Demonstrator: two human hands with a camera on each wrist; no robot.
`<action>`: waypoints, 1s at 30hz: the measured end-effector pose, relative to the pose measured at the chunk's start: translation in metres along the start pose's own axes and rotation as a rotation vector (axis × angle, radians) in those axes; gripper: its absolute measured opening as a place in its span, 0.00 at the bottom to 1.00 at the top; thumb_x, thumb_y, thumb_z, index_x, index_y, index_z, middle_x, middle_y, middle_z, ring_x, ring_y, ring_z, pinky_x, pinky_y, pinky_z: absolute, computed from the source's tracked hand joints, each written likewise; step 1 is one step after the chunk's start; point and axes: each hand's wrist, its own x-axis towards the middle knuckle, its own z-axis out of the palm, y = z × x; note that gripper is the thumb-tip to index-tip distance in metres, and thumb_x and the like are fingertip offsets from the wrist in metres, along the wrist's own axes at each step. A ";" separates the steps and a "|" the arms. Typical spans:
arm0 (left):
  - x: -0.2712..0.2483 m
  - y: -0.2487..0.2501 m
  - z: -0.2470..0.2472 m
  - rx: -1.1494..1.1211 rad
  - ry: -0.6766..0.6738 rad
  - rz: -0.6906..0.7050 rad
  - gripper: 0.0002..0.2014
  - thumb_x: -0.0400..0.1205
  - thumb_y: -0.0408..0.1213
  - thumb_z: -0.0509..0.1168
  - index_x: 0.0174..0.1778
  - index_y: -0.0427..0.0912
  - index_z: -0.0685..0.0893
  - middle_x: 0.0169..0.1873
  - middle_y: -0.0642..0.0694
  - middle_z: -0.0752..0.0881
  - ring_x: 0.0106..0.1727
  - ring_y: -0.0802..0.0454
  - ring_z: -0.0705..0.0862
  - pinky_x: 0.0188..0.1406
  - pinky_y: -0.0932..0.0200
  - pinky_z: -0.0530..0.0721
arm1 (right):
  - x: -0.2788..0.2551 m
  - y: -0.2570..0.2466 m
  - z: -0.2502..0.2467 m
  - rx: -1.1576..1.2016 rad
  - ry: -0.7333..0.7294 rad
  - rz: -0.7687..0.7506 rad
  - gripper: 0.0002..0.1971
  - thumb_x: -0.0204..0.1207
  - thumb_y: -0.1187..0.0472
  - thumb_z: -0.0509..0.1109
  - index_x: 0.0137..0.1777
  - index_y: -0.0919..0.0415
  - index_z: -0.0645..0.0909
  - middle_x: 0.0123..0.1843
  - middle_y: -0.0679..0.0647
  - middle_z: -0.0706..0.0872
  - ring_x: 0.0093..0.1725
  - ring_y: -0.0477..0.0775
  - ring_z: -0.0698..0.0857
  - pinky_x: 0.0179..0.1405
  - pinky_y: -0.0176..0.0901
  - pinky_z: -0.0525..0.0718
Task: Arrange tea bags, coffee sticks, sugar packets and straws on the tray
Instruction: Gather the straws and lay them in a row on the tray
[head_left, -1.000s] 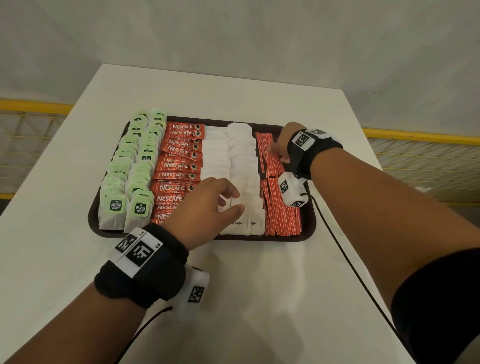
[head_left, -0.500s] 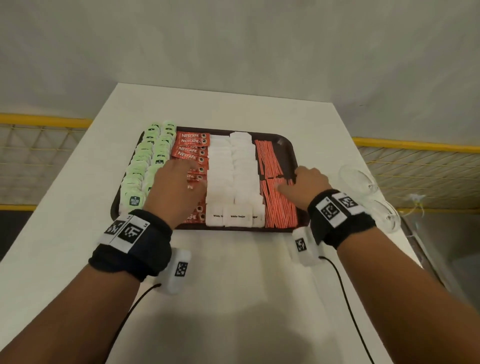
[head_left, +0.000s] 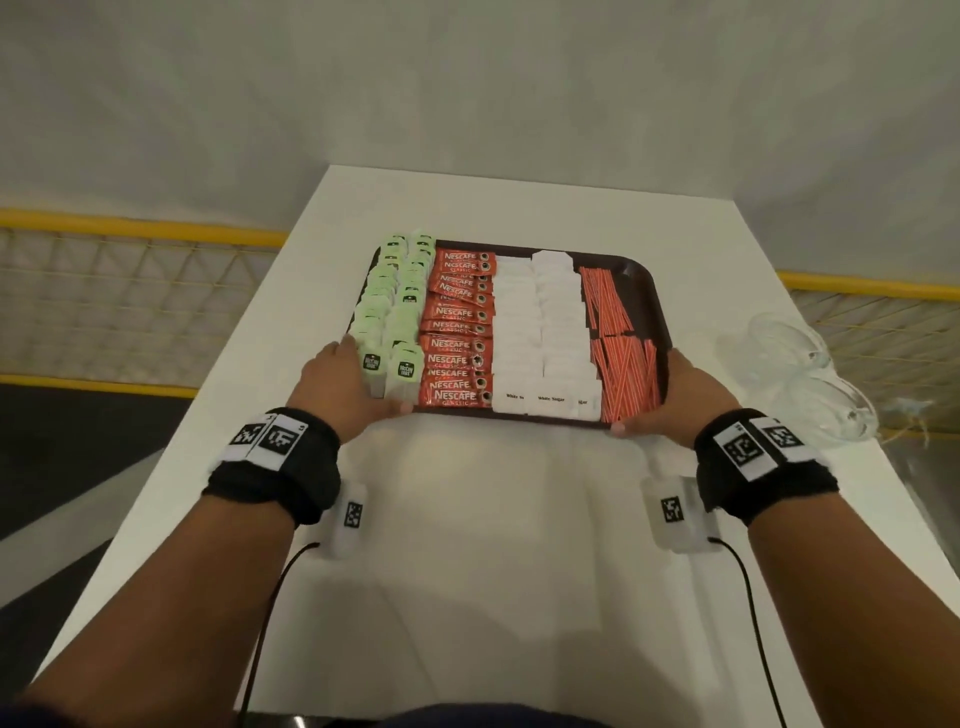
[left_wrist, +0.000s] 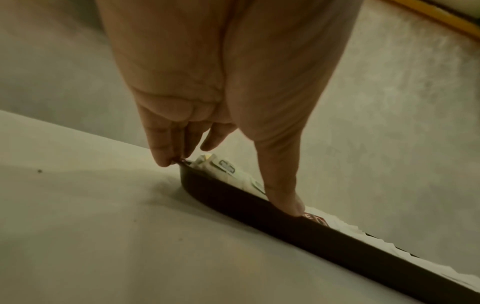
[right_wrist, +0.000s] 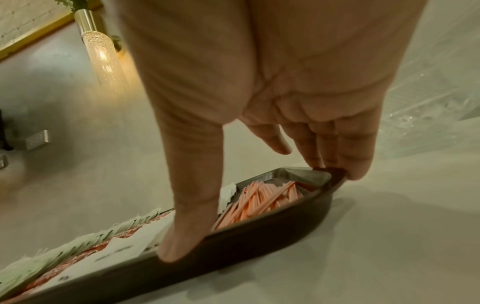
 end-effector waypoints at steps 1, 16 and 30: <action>0.002 -0.003 0.002 -0.023 0.001 0.010 0.49 0.56 0.68 0.78 0.69 0.46 0.74 0.61 0.44 0.84 0.61 0.42 0.83 0.61 0.40 0.84 | -0.001 -0.002 0.000 0.000 -0.002 0.003 0.59 0.41 0.39 0.88 0.73 0.54 0.65 0.63 0.55 0.82 0.59 0.58 0.83 0.60 0.56 0.82; 0.014 -0.054 -0.025 -0.032 0.009 -0.045 0.35 0.64 0.57 0.82 0.62 0.45 0.78 0.58 0.46 0.86 0.57 0.44 0.84 0.57 0.47 0.84 | 0.001 -0.066 0.019 -0.021 -0.033 -0.070 0.54 0.53 0.44 0.87 0.77 0.57 0.62 0.67 0.56 0.80 0.64 0.60 0.81 0.64 0.52 0.79; 0.031 -0.089 -0.067 0.036 -0.009 -0.125 0.46 0.70 0.49 0.81 0.78 0.39 0.65 0.69 0.39 0.81 0.67 0.38 0.81 0.60 0.48 0.78 | 0.048 -0.124 0.056 -0.115 -0.088 -0.096 0.62 0.30 0.30 0.79 0.72 0.46 0.67 0.59 0.49 0.82 0.55 0.54 0.84 0.59 0.56 0.84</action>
